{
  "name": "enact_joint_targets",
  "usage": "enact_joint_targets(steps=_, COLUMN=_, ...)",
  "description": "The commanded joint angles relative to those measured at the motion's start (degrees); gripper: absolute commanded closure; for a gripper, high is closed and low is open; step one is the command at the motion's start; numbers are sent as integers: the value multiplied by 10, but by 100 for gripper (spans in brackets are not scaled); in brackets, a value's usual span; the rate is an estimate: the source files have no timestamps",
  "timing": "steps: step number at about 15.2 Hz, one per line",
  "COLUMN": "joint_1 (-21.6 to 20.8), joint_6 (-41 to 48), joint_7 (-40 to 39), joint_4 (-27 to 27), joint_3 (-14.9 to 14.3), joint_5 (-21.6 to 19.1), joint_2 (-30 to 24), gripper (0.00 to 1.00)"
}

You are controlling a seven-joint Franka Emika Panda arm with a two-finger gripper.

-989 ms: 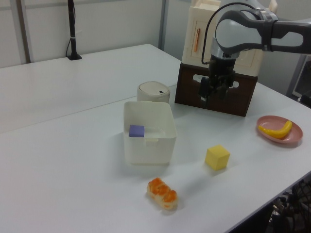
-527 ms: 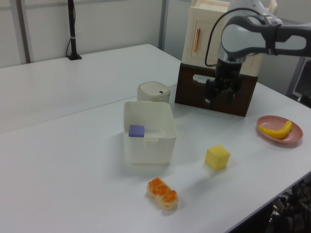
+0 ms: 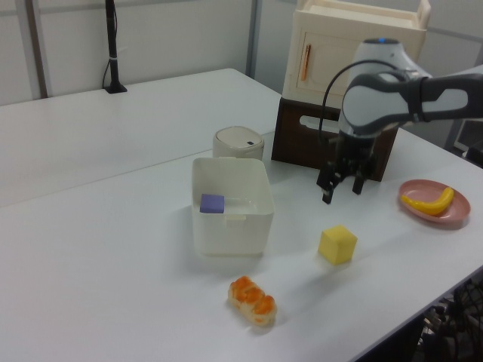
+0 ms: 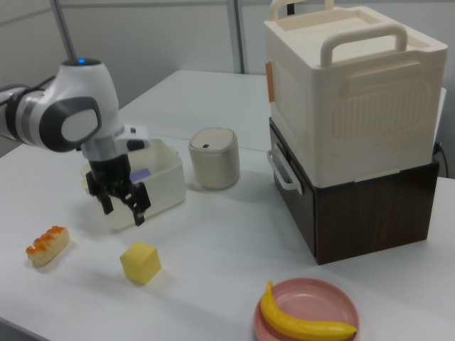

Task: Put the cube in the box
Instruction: 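Lower the open gripper over the yellow cube and close on it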

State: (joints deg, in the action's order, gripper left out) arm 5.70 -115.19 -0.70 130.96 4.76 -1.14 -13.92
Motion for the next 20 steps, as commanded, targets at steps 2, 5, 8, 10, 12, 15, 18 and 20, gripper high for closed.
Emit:
enact_joint_targets(steps=2, joint_1=-1, joint_6=-35, joint_7=3, joint_4=42, joint_3=3, joint_5=-9, joint_2=4, gripper=0)
enact_joint_targets(steps=5, joint_1=0, joint_6=-66, joint_7=3, joint_4=42, joint_3=3, joint_5=-7, joint_2=29, gripper=0)
enact_joint_targets(steps=8, joint_1=-3, joint_6=-87, joint_7=3, joint_4=48, joint_3=3, joint_5=2, joint_2=51, gripper=0)
enact_joint_targets(steps=10, joint_1=-5, joint_6=-111, joint_7=3, joint_4=48, joint_3=3, joint_5=9, joint_2=70, gripper=0)
enact_joint_targets(steps=12, joint_1=-6, joint_6=-112, joint_7=3, joint_4=48, joint_3=3, joint_5=13, joint_2=73, gripper=0)
enact_joint_targets(steps=15, joint_1=-6, joint_6=-112, joint_7=2, joint_4=49, joint_3=3, joint_5=15, joint_2=77, gripper=0)
enact_joint_targets(steps=18, joint_1=-6, joint_6=-110, joint_7=2, joint_4=49, joint_3=3, joint_5=22, joint_2=84, gripper=0)
enact_joint_targets(steps=20, joint_1=-4, joint_6=-109, joint_7=2, joint_4=49, joint_3=3, joint_5=29, joint_2=88, gripper=0)
